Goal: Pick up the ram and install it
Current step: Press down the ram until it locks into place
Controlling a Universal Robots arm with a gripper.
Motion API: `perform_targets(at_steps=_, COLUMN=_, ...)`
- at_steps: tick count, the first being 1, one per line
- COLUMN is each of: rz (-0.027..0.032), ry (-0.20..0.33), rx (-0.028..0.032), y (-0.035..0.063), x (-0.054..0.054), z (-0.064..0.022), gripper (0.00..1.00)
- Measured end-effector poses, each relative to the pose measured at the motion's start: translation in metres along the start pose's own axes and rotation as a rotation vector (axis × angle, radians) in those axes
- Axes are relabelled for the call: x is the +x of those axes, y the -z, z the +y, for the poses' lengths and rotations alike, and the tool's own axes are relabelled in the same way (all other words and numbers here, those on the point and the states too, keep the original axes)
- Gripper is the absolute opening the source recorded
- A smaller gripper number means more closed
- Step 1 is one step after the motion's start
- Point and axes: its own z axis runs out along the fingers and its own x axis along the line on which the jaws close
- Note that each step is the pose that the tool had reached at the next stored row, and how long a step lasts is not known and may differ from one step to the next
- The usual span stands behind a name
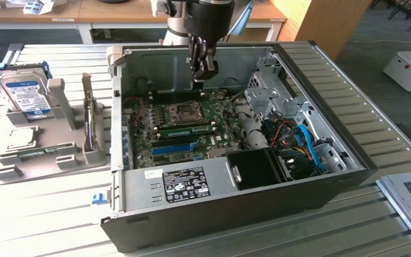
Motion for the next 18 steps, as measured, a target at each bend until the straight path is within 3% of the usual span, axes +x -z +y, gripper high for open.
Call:
perform_targets(at_steps=12, rz=0.0000, ry=-0.002, rx=0.0000, y=0.0000, x=0.0000, z=0.0000, gripper=0.10)
perform_targets(at_steps=18, rz=-0.0029, ry=-0.074, rx=0.0004, y=-0.0002, x=0.0000, z=0.0000, gripper=0.10)
